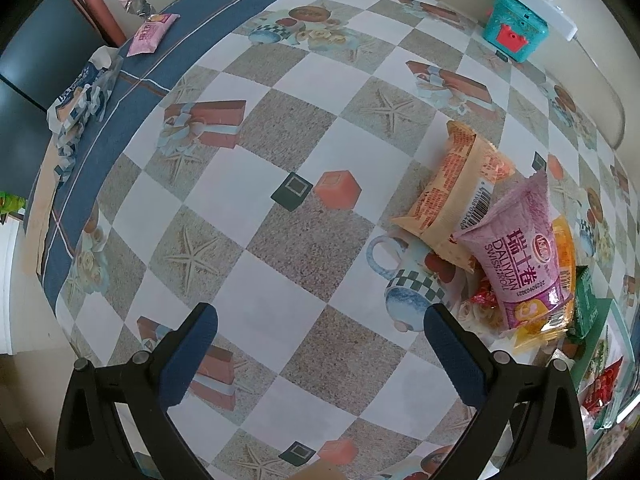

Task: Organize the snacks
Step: 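Position the left tool over the pink Daliyuan bag while the right tool nears the white pastry pack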

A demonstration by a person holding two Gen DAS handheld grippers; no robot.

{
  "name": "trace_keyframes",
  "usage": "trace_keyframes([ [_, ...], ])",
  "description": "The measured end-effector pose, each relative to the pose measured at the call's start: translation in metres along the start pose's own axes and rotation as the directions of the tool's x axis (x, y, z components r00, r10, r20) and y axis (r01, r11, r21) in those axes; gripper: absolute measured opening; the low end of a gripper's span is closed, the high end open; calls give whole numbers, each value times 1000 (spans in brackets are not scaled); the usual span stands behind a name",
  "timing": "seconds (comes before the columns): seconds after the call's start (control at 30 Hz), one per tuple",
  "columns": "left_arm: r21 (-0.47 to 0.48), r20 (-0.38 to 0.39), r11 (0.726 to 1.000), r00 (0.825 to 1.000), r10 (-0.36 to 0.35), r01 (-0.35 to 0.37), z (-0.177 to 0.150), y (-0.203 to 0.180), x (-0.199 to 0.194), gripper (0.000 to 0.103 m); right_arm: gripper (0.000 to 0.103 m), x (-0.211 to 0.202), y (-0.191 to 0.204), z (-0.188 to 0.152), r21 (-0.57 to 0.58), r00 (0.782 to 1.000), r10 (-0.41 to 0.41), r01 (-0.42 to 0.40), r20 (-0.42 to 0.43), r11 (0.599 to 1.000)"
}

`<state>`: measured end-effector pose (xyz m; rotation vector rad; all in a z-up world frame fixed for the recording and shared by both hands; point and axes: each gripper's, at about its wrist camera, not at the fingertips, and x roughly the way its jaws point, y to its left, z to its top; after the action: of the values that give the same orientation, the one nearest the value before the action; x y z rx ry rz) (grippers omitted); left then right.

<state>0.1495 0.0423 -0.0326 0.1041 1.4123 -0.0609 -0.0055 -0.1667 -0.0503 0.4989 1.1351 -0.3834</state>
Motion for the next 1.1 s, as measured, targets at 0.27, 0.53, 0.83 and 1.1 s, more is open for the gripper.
trace_keyframes([
  [0.27, 7, -4, 1000, 1000, 5, -5, 0, 0, 5, 103, 103, 7, 2, 2, -18, 997, -78, 79, 11, 997],
  [0.53, 10, -1, 1000, 1000, 9, -9, 0, -5, 6, 103, 103, 8, 9, 2, -55, 998, -60, 61, 22, 997],
  [0.83, 11, -8, 1000, 1000, 5, -5, -1, -8, 8, 103, 102, 8, 7, 2, -6, 1000, -11, 11, 22, 1000],
  [1.1, -24, -2, 994, 994, -108, 108, 3, -15, 4, 103, 92, 17, 4, 6, 9, 997, -69, 69, 32, 998],
])
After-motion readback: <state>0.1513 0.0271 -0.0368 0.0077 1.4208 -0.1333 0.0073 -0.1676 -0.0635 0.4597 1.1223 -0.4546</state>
